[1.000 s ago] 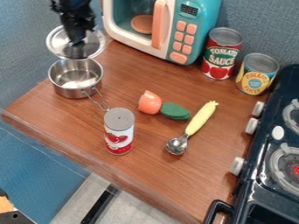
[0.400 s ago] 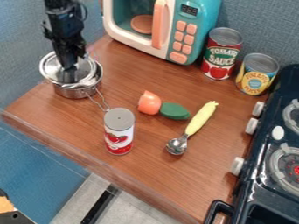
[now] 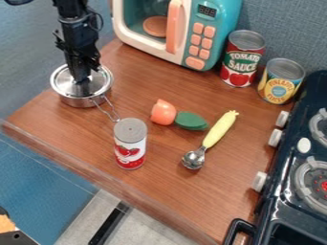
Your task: Cover the silver pot
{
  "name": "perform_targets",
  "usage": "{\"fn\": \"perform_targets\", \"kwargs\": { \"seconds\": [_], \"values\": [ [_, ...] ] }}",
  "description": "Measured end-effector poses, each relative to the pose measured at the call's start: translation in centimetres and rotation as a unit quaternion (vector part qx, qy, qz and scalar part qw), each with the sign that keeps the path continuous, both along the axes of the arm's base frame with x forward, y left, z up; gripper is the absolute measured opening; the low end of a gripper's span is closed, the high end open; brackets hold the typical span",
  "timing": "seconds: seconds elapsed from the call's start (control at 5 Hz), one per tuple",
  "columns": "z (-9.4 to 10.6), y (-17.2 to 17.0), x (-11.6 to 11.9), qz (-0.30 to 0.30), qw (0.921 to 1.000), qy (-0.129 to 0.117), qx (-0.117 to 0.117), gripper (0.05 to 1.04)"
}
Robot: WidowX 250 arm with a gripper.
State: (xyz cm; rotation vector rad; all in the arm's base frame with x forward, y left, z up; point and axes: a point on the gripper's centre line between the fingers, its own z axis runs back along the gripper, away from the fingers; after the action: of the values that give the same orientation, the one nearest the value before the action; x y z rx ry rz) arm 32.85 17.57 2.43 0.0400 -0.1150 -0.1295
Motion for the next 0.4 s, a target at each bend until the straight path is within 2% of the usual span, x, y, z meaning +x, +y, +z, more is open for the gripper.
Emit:
{"fn": "perform_targets", "kwargs": {
  "seconds": [0.2, 0.4],
  "values": [
    [0.01, -0.54, 0.36, -0.008, 0.9998, -0.010, -0.017, 0.076],
    [0.04, -0.78, 0.50, -0.016, 0.9994, -0.016, -0.026, 0.228]
  ]
}}
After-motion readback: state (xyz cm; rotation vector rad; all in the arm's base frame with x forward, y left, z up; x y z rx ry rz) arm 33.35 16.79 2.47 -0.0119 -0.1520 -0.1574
